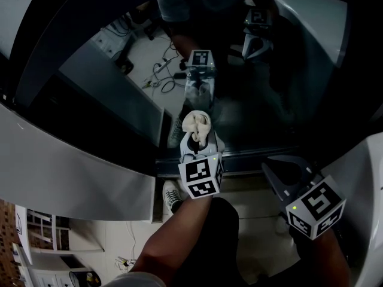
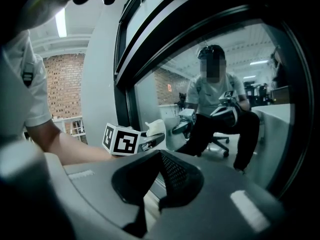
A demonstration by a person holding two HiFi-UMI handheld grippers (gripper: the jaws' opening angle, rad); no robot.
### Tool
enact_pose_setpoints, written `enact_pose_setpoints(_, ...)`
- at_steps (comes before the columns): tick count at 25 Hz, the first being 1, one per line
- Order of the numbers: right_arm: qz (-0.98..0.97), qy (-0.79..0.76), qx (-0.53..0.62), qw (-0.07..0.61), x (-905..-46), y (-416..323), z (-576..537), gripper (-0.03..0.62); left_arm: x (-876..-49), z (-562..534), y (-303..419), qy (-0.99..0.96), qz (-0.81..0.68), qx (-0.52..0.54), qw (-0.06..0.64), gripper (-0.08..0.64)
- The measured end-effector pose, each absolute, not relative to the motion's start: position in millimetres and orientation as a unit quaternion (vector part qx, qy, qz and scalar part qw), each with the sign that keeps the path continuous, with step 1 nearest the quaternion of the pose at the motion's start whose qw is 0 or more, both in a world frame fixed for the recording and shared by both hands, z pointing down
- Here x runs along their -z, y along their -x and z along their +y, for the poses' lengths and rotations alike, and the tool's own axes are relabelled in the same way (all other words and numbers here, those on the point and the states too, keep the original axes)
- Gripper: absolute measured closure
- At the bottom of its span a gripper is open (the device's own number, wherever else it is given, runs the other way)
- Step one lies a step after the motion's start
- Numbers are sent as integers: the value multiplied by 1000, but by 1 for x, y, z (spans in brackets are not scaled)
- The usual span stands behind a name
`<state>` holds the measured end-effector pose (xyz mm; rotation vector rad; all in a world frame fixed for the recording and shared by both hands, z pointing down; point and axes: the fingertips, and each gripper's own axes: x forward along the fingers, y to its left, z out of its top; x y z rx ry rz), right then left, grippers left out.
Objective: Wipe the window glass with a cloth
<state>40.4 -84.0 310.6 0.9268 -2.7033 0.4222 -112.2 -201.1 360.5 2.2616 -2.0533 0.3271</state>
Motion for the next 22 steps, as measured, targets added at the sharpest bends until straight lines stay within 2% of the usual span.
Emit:
enact_pose_setpoints(14,-926,-310,-148,155,-318,-41,-86,592,-343,-193,95,-811,-563,-132,86,449)
enact_pose_setpoints(22,-921,-327,-153,147,-312,-37,-87,592,-292,-154,100,-835,-524,-156,58,449)
